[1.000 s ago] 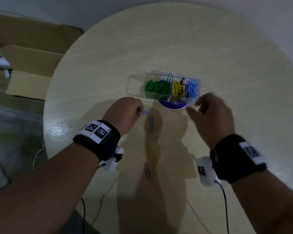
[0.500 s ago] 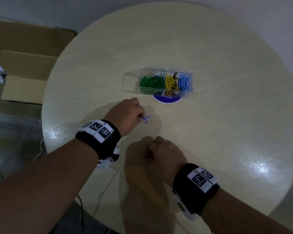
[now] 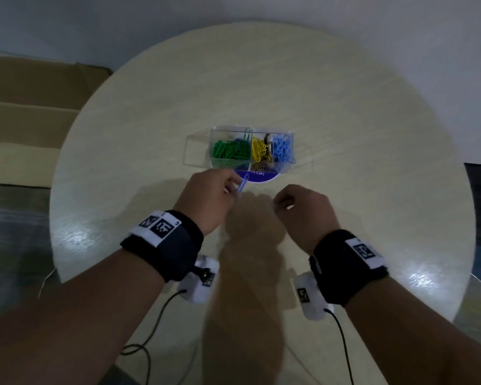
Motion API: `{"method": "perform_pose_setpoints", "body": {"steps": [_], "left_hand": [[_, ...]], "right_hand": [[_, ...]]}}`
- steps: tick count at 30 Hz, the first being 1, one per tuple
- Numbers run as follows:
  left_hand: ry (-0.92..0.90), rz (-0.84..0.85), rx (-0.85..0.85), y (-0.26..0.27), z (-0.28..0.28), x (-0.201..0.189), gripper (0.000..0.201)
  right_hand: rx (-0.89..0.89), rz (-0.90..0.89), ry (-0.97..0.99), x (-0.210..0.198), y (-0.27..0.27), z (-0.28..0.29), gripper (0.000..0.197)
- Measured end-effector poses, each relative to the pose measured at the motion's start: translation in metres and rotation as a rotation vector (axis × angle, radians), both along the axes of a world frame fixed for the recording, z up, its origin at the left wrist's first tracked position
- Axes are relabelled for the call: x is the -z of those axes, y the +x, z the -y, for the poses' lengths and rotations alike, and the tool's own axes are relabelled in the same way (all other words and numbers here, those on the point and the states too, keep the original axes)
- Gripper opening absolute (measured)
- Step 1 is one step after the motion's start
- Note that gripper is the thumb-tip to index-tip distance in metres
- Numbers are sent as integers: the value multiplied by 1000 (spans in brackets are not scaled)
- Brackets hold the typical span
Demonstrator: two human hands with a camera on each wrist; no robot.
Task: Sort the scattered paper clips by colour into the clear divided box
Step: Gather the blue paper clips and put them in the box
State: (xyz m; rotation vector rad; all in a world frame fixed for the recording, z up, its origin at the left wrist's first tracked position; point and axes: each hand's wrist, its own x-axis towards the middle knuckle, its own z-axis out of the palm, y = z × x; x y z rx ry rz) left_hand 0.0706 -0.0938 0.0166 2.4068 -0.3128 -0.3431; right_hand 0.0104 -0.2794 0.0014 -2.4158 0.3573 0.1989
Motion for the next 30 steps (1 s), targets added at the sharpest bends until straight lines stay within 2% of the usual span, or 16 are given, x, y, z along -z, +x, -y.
{"method": "perform_pose_setpoints", "body": {"steps": [4,8,12,17,21,27,30], "left_hand": [[-182,13,-122,30,49,-14,17],[-128,90,-138,55,85,-13,23],[-46,91,-71,63,100,-6,39],[-84,199,-176,67,78,-7,21],[-156,207,-286,70,50,-7,13],[-179,193,-347,65,23,-2,14],[-196,193,-374,63,16,-3,15]], "right_hand": [[152,87,54,-11,15,32,7],[228,132,113,-16,27,49,10],[225,164,134,-17,40,53,9],[189,188,89,-16,71,51,8],[140,185,53,-10,93,41,9],[70,198,-57,-2,98,30,12],[82,241,-27,-6,92,32,7]]}}
